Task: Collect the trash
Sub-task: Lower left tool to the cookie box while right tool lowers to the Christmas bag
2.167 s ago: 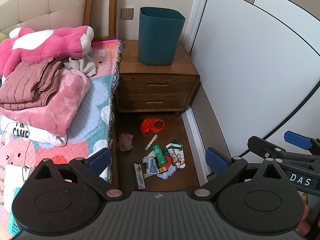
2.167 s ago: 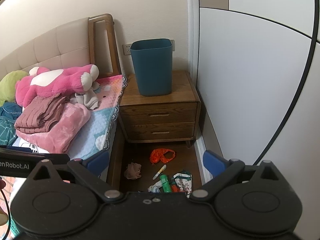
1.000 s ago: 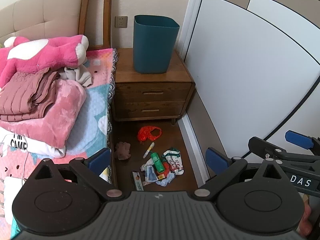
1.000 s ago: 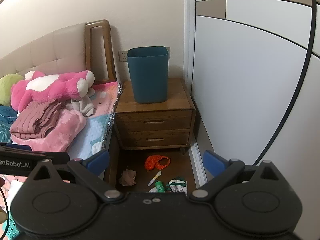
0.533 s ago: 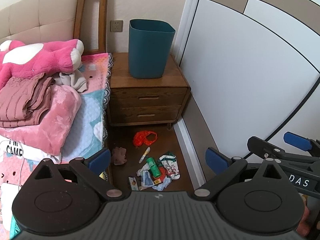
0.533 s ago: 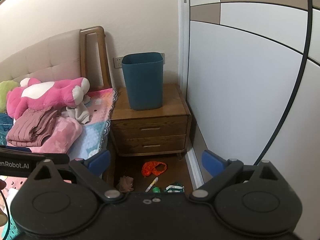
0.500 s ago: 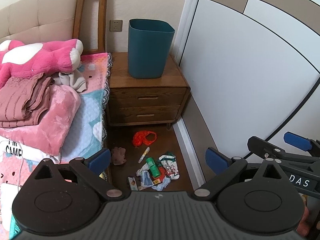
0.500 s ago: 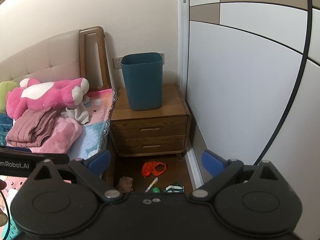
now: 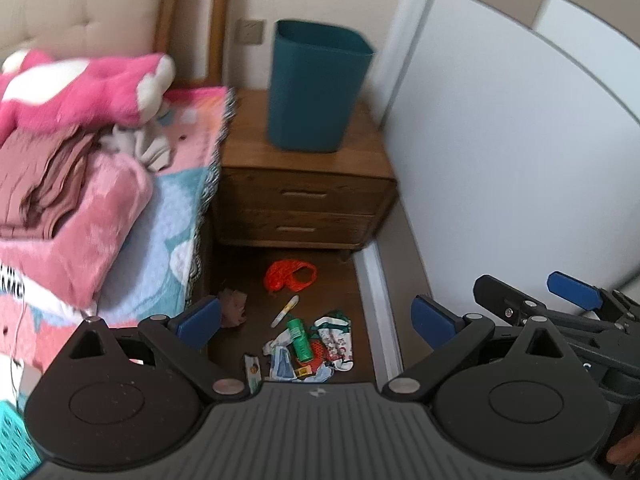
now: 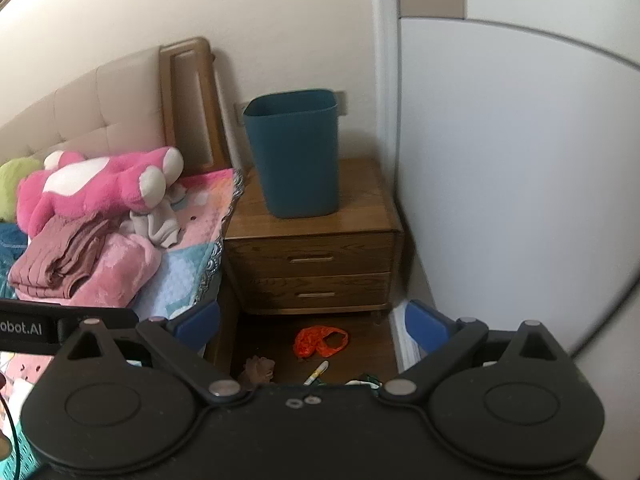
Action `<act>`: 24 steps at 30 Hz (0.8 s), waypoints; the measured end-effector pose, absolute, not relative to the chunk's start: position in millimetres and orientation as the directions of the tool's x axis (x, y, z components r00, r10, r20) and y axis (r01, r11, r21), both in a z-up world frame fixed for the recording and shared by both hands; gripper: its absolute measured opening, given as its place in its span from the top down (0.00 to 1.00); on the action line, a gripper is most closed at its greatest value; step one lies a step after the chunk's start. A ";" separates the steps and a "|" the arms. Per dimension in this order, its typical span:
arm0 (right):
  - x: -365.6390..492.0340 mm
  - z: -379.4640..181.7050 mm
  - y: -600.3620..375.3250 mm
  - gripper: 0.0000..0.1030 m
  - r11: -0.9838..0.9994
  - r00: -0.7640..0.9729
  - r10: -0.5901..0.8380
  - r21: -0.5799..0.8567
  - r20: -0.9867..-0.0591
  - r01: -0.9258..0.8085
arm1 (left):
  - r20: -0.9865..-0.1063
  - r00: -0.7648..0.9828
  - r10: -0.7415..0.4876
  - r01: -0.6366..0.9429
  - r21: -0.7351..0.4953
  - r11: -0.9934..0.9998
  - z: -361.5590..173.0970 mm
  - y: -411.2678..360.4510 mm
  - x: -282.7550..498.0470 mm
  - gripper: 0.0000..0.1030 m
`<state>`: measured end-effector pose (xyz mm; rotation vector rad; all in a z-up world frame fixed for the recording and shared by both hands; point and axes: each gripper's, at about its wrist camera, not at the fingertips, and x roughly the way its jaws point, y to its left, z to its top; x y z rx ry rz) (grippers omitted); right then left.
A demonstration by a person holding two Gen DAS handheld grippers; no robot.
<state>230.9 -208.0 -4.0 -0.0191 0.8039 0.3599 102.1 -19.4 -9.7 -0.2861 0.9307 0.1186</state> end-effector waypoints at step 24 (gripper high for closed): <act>347.2 -396.3 -164.5 0.24 0.866 0.320 0.296 0.112 -0.900 -0.487 | -0.974 0.224 0.028 -0.330 -0.049 0.943 -426.0 -0.3 221.5 0.02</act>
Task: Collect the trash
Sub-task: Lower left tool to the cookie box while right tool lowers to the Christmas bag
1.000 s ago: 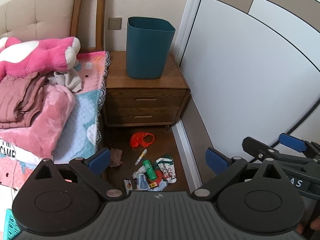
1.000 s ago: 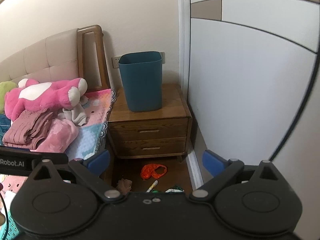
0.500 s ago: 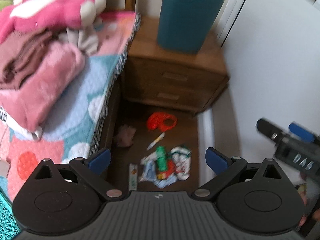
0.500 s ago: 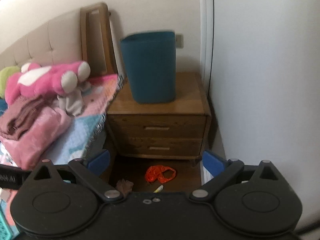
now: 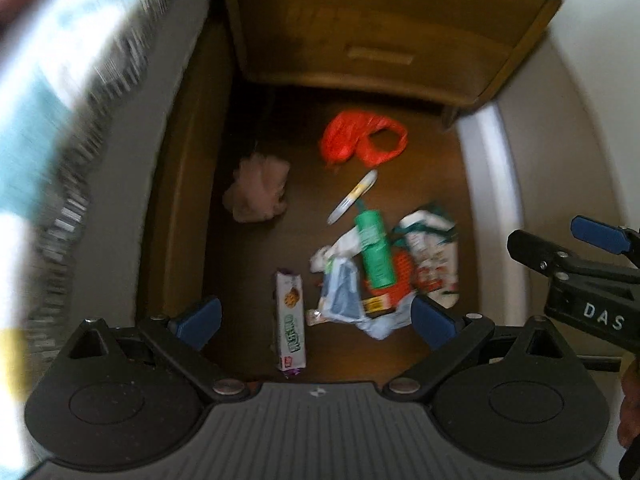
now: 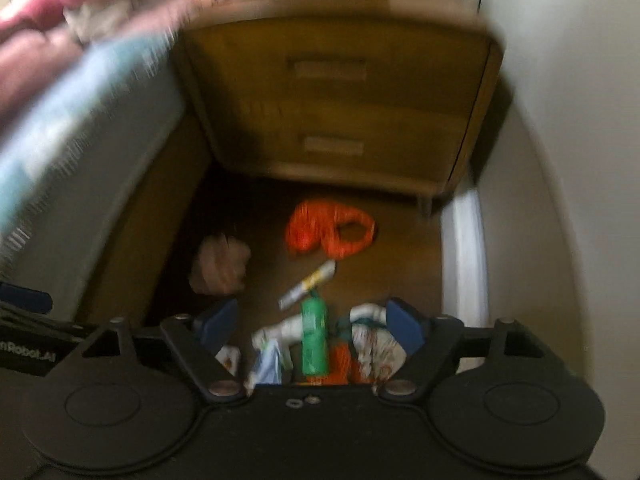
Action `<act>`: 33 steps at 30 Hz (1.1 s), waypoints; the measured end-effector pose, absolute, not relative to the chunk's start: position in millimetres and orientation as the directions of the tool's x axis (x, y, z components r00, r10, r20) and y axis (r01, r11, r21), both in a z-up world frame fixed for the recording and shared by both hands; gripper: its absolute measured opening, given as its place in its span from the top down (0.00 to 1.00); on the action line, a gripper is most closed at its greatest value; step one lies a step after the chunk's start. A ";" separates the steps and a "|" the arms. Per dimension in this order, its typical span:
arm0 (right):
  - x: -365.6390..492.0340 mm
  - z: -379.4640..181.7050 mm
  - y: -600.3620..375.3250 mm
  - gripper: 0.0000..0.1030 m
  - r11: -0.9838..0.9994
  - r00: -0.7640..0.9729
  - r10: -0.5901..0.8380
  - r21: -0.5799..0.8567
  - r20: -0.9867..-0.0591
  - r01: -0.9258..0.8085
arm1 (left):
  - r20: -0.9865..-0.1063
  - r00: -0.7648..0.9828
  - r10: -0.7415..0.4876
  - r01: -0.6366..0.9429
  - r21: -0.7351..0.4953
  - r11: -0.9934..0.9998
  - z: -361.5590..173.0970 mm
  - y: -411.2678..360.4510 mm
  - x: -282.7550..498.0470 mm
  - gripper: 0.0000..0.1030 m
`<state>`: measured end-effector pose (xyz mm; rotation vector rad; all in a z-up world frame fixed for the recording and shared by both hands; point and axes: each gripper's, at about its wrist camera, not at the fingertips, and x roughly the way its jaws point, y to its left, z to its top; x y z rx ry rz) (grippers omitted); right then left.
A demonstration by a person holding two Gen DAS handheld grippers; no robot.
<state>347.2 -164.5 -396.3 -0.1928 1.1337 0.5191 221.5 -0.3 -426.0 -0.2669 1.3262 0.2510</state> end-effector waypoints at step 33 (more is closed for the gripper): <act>396.0 -737.7 -176.6 0.71 0.862 0.108 0.035 -0.025 -0.994 -0.506 | -0.993 -0.103 0.055 -0.406 0.092 0.909 -764.8 21.2 240.9 0.32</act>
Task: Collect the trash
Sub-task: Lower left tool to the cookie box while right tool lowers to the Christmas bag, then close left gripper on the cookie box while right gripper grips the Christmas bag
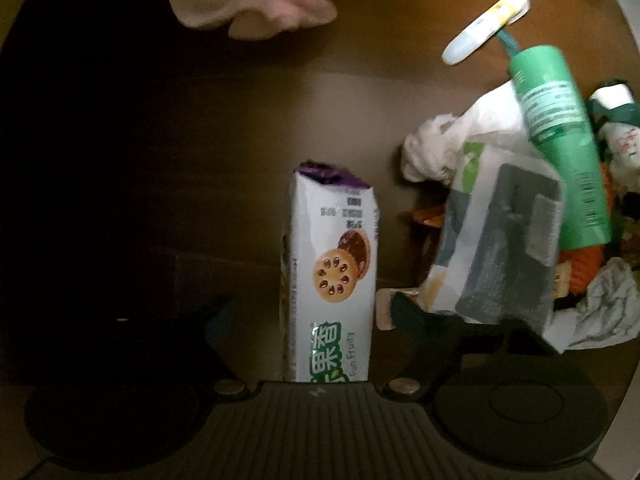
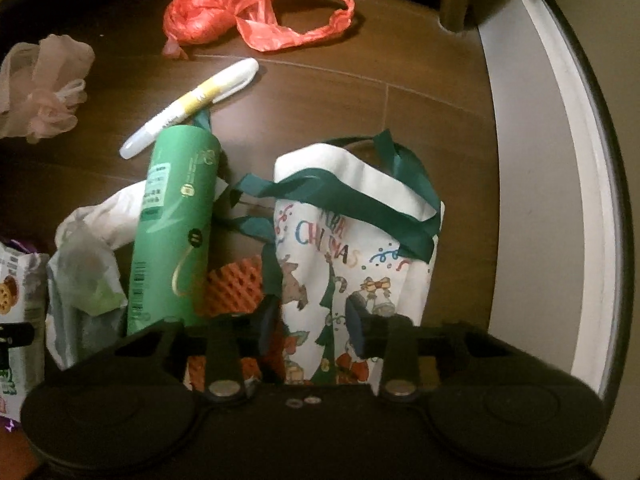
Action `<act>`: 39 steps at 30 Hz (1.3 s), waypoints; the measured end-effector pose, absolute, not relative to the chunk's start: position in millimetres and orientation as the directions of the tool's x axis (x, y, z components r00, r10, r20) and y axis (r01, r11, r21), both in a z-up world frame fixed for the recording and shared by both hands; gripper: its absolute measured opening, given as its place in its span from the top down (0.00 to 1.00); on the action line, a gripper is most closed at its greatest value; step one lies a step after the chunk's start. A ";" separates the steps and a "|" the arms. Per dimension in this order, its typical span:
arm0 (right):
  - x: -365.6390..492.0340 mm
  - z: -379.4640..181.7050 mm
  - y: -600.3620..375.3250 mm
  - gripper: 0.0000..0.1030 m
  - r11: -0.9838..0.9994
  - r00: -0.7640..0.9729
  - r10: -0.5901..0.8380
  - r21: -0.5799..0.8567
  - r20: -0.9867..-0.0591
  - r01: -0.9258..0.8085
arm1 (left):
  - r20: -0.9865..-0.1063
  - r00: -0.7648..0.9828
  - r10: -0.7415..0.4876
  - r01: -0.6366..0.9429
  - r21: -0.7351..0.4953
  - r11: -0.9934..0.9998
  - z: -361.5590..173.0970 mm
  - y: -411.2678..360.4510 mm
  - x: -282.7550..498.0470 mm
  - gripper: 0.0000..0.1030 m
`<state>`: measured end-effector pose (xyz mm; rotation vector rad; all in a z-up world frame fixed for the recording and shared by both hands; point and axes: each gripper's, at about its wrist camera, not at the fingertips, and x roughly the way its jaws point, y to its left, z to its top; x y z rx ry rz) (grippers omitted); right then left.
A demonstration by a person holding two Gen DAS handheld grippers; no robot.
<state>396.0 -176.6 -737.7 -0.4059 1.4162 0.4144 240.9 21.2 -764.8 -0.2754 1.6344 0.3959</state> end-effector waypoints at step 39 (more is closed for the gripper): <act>404.4 -386.9 -188.3 0.99 0.902 0.292 0.218 0.078 -0.931 -0.425 | -0.993 0.113 -0.046 -0.519 -0.098 0.849 -440.9 14.5 287.4 0.62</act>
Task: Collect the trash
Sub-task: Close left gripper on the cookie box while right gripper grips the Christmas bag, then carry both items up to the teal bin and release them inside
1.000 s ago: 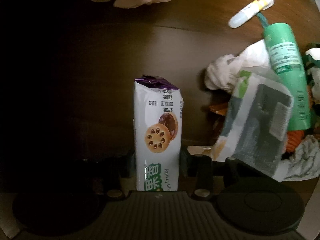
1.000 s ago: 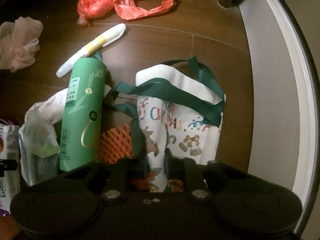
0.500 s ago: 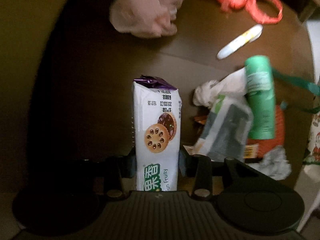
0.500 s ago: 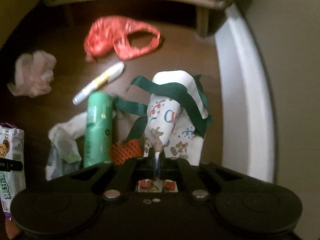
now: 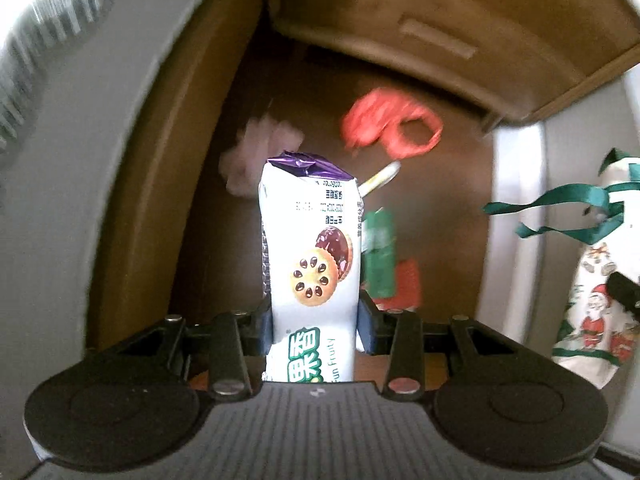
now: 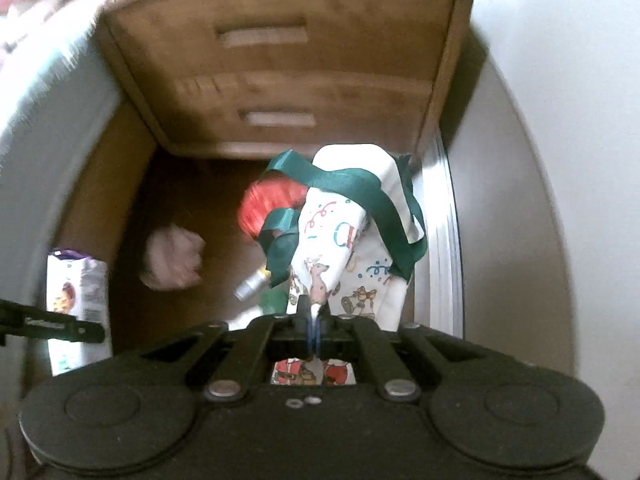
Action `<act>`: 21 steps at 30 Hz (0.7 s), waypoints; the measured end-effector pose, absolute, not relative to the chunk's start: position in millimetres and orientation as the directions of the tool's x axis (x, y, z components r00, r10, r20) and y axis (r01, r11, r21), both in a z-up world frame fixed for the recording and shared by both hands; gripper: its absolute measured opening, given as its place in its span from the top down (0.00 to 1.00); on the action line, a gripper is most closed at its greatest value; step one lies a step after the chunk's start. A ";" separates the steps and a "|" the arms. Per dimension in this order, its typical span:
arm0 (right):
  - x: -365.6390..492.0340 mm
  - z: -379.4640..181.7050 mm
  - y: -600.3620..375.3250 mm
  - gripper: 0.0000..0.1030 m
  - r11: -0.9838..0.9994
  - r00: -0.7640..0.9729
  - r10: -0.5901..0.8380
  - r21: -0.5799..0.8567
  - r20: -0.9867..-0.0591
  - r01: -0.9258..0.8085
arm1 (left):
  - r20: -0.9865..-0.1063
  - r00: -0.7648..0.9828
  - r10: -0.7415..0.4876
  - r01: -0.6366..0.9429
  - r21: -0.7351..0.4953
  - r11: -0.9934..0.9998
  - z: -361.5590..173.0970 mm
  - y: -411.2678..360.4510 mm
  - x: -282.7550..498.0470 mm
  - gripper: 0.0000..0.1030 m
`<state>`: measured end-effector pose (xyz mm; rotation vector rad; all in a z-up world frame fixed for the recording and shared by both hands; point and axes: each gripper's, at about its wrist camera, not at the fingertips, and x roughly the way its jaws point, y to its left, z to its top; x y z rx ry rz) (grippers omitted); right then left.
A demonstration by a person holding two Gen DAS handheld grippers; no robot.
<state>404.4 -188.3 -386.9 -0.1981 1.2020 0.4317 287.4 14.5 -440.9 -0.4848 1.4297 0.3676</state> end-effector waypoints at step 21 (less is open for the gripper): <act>498.0 -23.3 -135.2 0.99 0.784 0.505 0.535 0.176 -0.677 -0.595 | -0.842 0.539 0.007 -0.411 -0.256 0.875 -41.5 26.6 403.2 0.62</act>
